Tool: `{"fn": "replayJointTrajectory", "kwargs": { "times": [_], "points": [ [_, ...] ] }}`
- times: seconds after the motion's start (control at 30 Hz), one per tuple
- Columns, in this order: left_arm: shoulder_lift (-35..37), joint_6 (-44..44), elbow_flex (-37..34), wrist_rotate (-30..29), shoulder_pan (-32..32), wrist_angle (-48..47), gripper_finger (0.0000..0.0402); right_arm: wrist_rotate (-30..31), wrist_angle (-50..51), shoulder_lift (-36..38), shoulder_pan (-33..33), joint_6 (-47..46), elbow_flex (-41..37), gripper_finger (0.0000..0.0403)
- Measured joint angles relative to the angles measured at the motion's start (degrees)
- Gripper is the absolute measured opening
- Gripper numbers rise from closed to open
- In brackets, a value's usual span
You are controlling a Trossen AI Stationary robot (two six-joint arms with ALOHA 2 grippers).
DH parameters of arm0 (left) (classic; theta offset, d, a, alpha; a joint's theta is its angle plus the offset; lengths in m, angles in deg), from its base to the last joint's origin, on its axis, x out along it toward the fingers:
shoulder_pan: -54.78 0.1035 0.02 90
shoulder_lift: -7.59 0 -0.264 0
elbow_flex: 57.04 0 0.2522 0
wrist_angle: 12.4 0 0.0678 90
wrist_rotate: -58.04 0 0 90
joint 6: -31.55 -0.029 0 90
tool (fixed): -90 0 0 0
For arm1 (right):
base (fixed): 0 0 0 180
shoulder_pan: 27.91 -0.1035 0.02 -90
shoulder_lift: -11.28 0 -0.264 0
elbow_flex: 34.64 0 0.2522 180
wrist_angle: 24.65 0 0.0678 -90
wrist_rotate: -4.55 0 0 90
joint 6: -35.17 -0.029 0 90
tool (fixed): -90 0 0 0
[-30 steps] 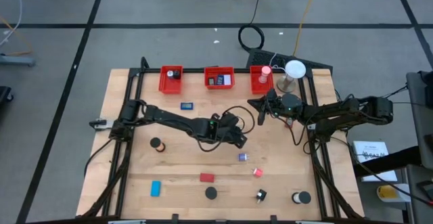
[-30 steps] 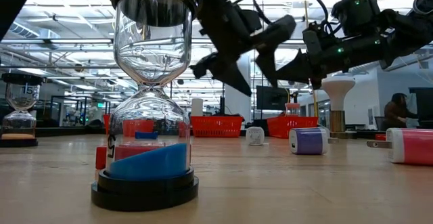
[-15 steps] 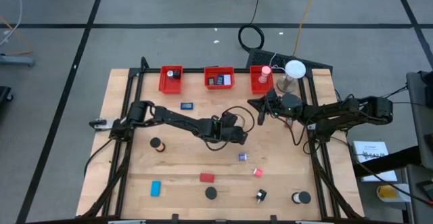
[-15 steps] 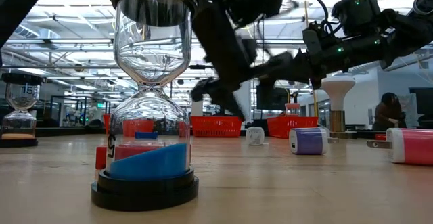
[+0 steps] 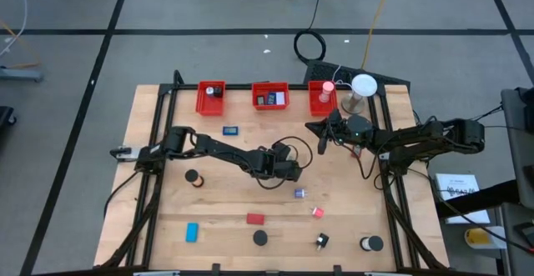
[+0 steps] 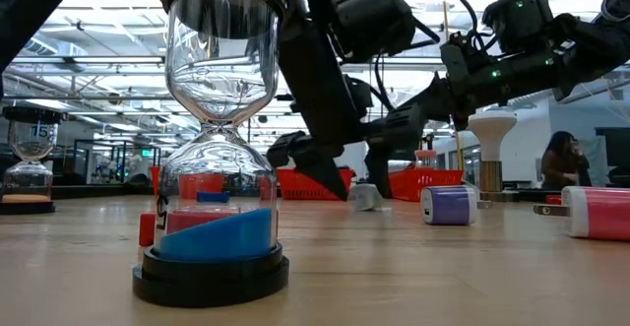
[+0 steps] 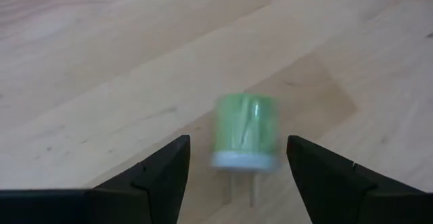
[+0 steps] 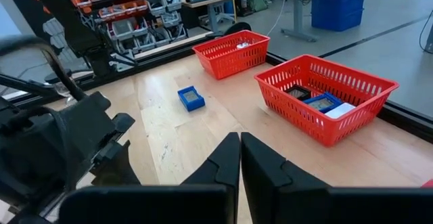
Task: Pick & Place Office items
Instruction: Put the green charger adapter into the left red bin
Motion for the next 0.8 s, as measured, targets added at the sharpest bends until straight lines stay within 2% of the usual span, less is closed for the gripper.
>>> {"fn": "replayJointTrajectory", "kwargs": {
  "times": [0.1, 0.4, 0.7, 0.8],
  "points": [
    [0.0, 0.0, 0.0, 0.1, 0.0, -1.7, 0.022, 0.0, 0.0, 0.0, 0.0, 0.0, 0.0, 0.0005],
    [0.5, -2.8, 0.0, 1.8, 0.0, -4.4, 0.0096, 0.0, -0.2, 0.0, 0.0, 0.0, 0.0, 0.0004],
    [5.6, -9.1, 0.2, 6.8, 1.0, -11.5, 0.0015, 0.0, -0.2, 0.0, 0.0, 0.0, 0.0, 0.0002],
    [7.6, -10.6, 0.3, 8.1, 1.4, -14.5, 0.0004, 0.0, 0.0, 0.0, 0.0, 0.0, 0.0, 0.0003]
  ]
}}
